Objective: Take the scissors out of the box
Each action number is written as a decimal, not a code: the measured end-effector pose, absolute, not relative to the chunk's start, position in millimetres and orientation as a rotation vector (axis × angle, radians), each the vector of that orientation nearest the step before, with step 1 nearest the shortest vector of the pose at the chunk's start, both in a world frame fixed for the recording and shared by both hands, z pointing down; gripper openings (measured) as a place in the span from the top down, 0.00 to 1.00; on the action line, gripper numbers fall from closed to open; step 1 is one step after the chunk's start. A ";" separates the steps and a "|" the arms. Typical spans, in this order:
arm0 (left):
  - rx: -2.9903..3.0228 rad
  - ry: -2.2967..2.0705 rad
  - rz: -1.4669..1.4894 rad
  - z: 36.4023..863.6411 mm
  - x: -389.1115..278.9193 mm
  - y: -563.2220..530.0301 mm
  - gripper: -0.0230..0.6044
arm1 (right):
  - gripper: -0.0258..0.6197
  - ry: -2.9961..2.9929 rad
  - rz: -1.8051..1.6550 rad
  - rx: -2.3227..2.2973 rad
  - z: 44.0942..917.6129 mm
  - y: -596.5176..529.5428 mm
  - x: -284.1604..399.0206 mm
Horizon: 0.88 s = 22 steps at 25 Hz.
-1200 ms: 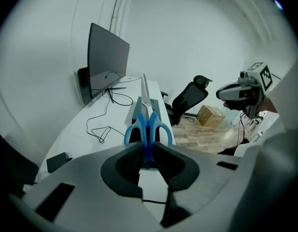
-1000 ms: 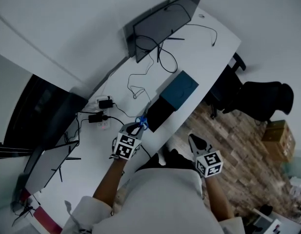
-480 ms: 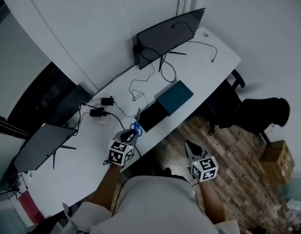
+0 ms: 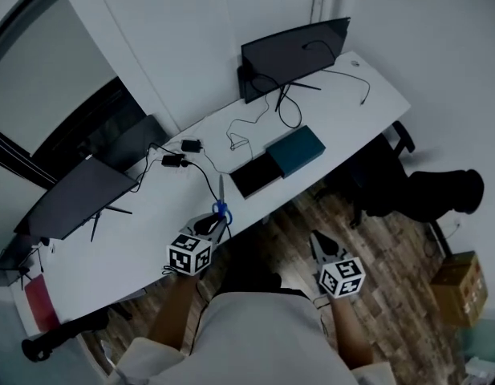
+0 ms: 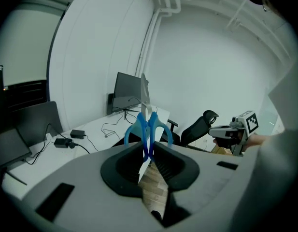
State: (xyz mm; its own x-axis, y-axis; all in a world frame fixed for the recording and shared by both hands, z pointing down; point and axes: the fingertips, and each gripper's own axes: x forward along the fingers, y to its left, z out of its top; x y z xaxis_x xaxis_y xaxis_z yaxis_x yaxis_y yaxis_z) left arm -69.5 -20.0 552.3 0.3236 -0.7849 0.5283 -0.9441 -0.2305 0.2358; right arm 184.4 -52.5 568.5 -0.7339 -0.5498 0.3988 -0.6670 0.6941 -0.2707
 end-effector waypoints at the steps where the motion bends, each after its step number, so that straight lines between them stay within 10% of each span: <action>1: 2.076 -1.530 0.400 549.4 -67.8 -12.2 0.81 | 0.91 -2.631 0.579 0.949 567.2 -49.3 185.0; 22: 2.091 -1.618 0.255 511.0 -96.3 65.5 0.81 | 0.91 -2.729 0.422 0.967 506.5 -26.7 160.7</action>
